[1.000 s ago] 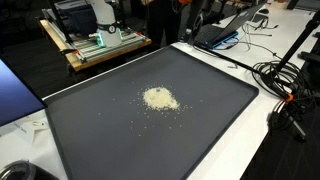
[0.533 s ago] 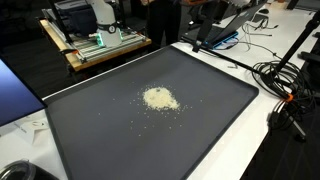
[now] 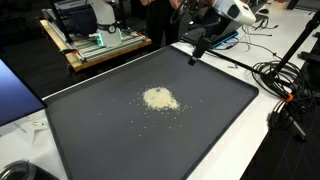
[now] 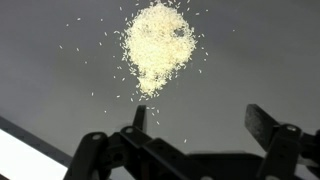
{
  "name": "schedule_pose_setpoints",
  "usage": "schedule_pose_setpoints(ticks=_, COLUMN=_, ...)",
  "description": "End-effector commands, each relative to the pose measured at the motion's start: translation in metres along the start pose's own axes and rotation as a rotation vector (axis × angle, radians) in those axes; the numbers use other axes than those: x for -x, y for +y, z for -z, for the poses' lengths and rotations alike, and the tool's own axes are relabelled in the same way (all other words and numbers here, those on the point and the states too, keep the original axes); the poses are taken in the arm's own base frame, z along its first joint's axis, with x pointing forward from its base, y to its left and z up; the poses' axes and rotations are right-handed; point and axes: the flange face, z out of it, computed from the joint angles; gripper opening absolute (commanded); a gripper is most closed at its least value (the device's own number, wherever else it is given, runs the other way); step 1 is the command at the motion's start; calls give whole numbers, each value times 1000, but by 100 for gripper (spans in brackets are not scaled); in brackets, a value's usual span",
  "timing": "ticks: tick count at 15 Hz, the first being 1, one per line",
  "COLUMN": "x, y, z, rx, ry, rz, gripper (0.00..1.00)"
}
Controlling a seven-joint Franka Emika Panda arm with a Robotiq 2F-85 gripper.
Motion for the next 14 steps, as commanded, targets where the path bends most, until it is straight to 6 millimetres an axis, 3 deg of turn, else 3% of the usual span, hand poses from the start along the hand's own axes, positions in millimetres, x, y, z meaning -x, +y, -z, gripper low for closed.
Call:
schedule_pose_setpoints(ticks=1, x=-11, y=30, z=-11, rx=-105, ry=-21, rz=-14, gripper=100)
schedule_pose_setpoints(ticks=8, x=-4, y=87, z=-49, rx=-299, ry=8, rz=-66, gripper=100)
schedule_pose_setpoints(ticks=14, x=23, y=145, z=-87, rx=-424, ry=66, rz=-97, gripper=100)
